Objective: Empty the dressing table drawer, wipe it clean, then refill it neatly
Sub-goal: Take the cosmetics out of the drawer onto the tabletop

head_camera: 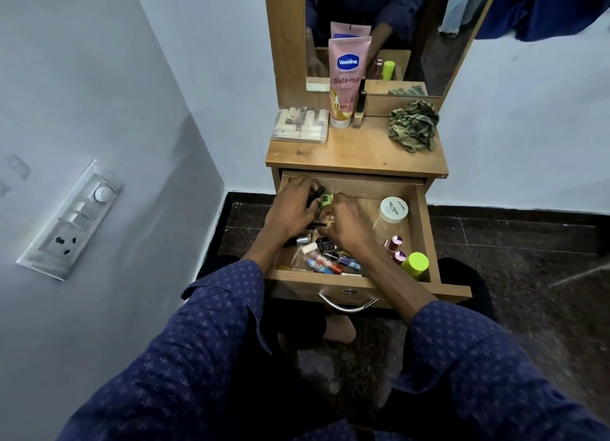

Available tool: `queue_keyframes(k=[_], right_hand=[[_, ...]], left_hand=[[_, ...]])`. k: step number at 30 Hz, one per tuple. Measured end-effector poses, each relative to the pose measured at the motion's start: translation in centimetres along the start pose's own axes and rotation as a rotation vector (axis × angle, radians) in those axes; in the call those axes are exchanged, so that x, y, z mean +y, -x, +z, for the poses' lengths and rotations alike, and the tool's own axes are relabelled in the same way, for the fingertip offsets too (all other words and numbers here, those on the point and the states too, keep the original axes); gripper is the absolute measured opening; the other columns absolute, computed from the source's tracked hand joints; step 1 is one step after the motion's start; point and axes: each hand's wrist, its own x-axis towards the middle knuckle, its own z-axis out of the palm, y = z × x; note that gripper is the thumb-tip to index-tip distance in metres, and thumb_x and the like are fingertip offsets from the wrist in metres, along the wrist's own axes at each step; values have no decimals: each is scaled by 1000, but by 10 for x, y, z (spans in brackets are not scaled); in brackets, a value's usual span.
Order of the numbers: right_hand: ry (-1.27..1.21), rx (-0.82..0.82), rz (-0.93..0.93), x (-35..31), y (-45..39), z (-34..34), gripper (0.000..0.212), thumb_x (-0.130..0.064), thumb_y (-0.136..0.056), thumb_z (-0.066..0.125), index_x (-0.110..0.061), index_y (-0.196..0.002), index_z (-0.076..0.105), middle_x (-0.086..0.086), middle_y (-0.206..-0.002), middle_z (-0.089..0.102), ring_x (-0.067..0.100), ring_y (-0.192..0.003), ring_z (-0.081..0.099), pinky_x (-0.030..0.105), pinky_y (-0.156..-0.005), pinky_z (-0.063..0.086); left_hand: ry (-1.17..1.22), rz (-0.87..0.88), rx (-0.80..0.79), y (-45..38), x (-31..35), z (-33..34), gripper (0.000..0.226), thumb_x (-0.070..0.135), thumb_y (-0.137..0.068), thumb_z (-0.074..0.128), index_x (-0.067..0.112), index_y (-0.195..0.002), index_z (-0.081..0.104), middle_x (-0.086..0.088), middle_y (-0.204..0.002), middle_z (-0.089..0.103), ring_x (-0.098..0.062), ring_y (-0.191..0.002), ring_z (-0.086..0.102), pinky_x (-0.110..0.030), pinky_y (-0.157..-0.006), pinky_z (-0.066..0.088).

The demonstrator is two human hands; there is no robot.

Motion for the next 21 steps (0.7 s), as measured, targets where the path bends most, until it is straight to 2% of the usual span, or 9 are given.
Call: queue_keyframes(k=[3, 8, 12, 14, 17, 19, 21], right_hand=[[83, 0, 1, -2, -4, 10, 41, -43, -71, 92, -27, -106, 76, -1, -118, 66, 23, -112, 62, 40, -86, 59], [81, 12, -42, -5, -4, 14, 49, -31, -75, 91, -18, -117, 71, 4, -118, 65, 24, -109, 64, 36, -83, 59], [49, 71, -50, -7, 0, -3, 28, -27, -82, 87, -18, -103, 71, -1, -113, 64, 21, -108, 60, 40, -87, 58], [-57, 89, -8, -3, -1, -15, 18, -21, -87, 82, -17, -101, 72, 0, -112, 65, 19, -106, 60, 41, -89, 57], [-314, 65, 88, 4, -8, -43, 10, -19, -93, 75, -16, -101, 70, -2, -102, 66, 13, -91, 63, 36, -82, 57], [-498, 16, 140, 10, -13, -63, 8, -15, -97, 71, -16, -104, 67, -7, -93, 63, 5, -83, 59, 23, -71, 49], [-600, 16, 145, 17, -20, -80, 9, -14, -98, 70, -13, -107, 68, -8, -88, 62, 2, -77, 56, 17, -62, 40]], left_hand=[[83, -43, 39, 1, 0, 0, 14, 24, -98, 67, 16, -108, 61, -4, -109, 67, -21, -98, 61, -31, -79, 45], [227, -131, 129, 0, -5, -2, 18, 34, -101, 66, 18, -108, 65, 2, -103, 67, -14, -92, 63, -33, -80, 53], [325, -179, 183, -2, -6, -6, 6, 26, -98, 71, 21, -99, 66, 4, -95, 67, -12, -85, 65, -32, -76, 54], [379, -224, 211, -2, -5, -6, 5, 21, -97, 71, 20, -101, 69, 5, -96, 70, -9, -87, 66, -27, -78, 54], [526, -325, 213, -2, -3, -11, 16, 12, -98, 70, 14, -113, 73, 1, -101, 73, -5, -91, 67, -19, -80, 54], [600, -341, 203, -5, -2, -15, 18, 9, -98, 70, 12, -115, 73, -4, -102, 74, -13, -94, 69, -22, -83, 57], [633, -339, 198, -9, 2, -20, 19, 7, -97, 70, 11, -115, 73, -4, -99, 74, -17, -95, 70, -27, -86, 58]])
